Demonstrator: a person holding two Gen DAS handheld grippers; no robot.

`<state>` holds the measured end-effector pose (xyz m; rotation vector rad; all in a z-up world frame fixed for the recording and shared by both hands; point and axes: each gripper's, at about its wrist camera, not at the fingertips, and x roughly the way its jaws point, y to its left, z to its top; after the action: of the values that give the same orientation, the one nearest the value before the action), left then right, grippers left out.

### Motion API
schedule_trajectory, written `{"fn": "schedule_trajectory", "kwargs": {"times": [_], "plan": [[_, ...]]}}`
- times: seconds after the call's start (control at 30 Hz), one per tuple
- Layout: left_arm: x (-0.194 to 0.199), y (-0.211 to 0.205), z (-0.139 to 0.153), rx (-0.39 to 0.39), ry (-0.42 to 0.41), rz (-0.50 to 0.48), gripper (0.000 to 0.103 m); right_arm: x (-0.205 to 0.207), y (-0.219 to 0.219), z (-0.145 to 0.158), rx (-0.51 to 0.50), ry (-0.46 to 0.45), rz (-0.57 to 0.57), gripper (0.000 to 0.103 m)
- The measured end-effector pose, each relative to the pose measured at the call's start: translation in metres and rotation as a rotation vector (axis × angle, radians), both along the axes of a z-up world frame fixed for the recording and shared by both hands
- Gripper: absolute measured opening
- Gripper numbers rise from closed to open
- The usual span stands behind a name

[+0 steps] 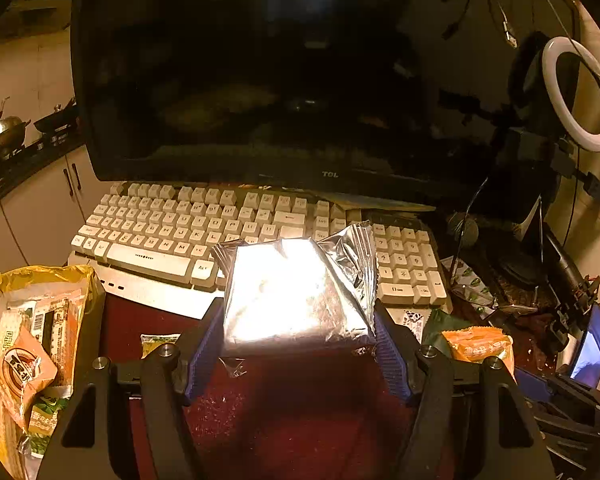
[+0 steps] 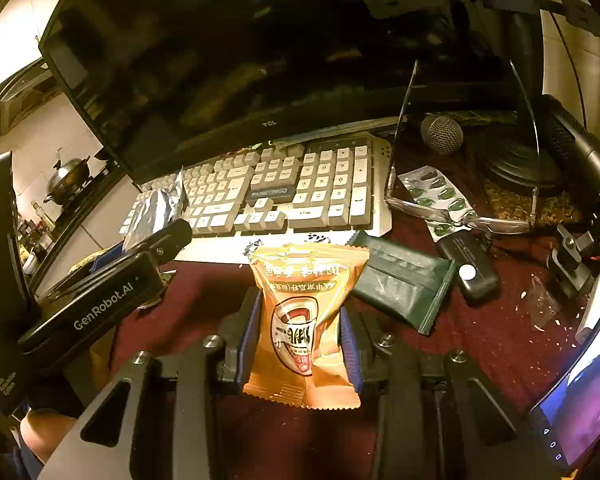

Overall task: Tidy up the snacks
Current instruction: 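Lift and hold the silver bag and orange packet above the cloth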

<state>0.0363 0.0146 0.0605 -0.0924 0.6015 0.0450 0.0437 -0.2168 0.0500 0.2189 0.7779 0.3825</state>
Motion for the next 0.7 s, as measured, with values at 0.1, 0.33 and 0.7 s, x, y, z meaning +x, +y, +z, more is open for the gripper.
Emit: {"fn": "schedule_trajectory", "kwargs": {"times": [0.1, 0.33, 0.7], "plan": [[-0.0016, 0.0006, 0.0013, -0.002, -0.008, -0.002, 0.073, 0.0003, 0.0009, 0.0002, -0.002, -0.002, 0.005, 0.035], [-0.0044, 0.0016, 0.0035, -0.004, -0.025, -0.001, 0.073, 0.0001, 0.0019, 0.0003, -0.005, -0.004, 0.008, 0.036], [-0.009, 0.0022, 0.007, 0.005, -0.058, 0.008, 0.073, 0.0009, 0.0033, 0.004, -0.006, -0.019, 0.011, 0.036]]}}
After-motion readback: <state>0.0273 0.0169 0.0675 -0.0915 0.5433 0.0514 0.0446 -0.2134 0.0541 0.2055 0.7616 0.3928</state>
